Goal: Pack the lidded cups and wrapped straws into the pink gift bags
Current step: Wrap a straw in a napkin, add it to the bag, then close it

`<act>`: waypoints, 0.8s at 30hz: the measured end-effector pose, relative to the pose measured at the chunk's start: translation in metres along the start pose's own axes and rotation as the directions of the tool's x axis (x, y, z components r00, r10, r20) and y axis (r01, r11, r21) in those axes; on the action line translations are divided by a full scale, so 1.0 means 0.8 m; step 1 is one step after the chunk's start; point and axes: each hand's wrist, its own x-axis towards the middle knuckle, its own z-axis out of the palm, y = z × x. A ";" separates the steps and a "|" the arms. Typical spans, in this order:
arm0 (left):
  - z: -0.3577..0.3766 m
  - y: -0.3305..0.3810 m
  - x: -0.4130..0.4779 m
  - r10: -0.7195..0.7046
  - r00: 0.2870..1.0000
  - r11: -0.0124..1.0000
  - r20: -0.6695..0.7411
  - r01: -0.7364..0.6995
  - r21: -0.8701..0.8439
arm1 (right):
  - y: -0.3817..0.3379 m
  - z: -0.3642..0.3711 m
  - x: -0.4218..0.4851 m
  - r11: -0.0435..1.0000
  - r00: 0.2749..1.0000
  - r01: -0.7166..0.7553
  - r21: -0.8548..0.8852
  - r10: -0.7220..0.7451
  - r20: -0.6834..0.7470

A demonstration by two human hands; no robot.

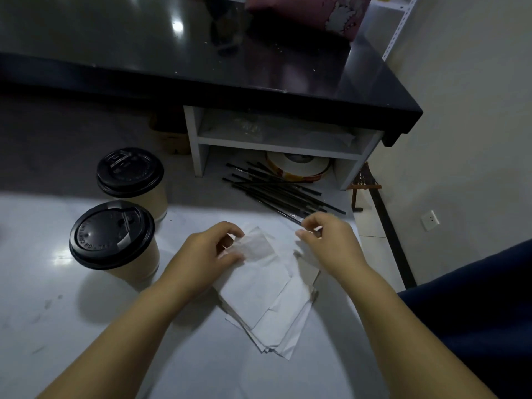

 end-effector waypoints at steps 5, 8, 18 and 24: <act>-0.001 -0.009 0.011 -0.044 0.999 0.999 0.008 0.044 0.007 | 0.003 0.013 0.041 0.922 0.985 0.172 -0.346 -0.165 0.052; 0.001 -0.013 0.016 -0.045 0.999 0.999 0.023 0.045 0.008 | 0.009 0.023 0.046 0.863 0.973 0.229 -0.450 -0.206 0.100; 0.008 -0.023 0.019 -0.041 0.999 0.999 0.012 0.041 -0.004 | 0.015 0.031 0.034 0.781 0.974 0.225 -0.583 -0.172 0.146; 0.008 -0.026 0.018 -0.020 1.000 1.000 0.003 0.020 0.006 | 0.012 0.018 0.043 0.862 0.985 0.167 -0.479 -0.164 0.050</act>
